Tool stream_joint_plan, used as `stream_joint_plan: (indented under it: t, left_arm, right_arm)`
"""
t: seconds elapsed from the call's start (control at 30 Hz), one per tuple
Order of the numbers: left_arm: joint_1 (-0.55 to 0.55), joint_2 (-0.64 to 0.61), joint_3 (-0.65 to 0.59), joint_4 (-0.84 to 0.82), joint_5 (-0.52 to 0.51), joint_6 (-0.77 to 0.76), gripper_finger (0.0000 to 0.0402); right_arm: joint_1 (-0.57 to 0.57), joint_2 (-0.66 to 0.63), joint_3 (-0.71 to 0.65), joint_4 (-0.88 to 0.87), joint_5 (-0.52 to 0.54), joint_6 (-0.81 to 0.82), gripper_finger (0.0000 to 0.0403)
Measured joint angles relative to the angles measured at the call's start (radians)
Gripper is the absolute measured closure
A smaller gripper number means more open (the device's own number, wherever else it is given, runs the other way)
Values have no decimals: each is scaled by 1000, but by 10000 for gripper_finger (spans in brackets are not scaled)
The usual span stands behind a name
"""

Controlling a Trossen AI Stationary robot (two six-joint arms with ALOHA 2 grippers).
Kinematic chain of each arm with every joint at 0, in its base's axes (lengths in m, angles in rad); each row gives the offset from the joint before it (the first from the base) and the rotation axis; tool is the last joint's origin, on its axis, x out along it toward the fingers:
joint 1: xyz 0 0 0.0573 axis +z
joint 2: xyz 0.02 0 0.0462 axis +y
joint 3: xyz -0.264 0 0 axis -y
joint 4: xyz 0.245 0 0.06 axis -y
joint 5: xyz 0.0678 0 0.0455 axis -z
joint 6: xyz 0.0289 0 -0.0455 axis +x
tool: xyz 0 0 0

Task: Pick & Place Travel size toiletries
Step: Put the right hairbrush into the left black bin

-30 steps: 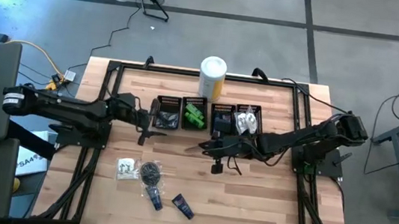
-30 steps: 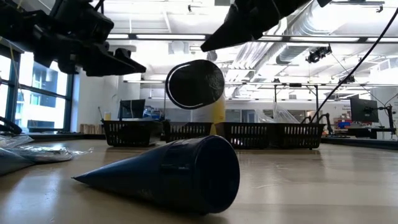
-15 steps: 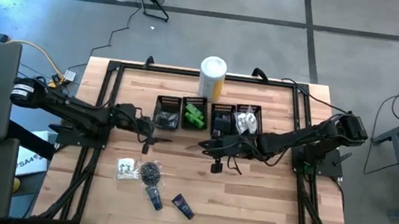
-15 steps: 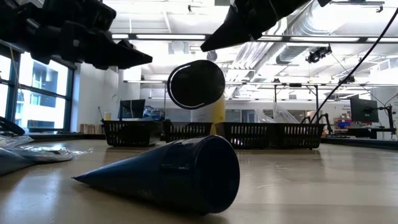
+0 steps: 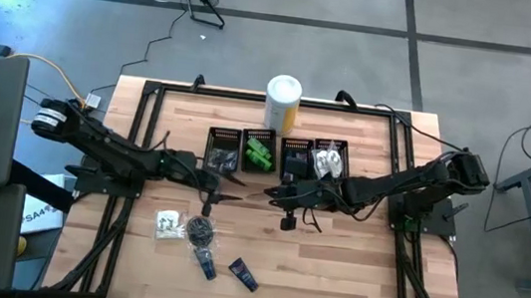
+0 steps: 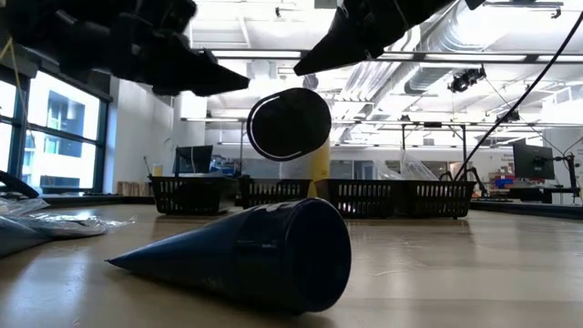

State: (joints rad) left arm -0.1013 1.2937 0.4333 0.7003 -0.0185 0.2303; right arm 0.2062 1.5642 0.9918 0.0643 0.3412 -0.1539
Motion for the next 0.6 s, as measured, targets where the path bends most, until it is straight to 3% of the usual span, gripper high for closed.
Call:
stream_joint_plan:
  t: [0.6]
  left_arm:
    - [2,260,251,-191,1,-35,231]
  right_arm:
    - [0,0,0,0,-4,0,400]
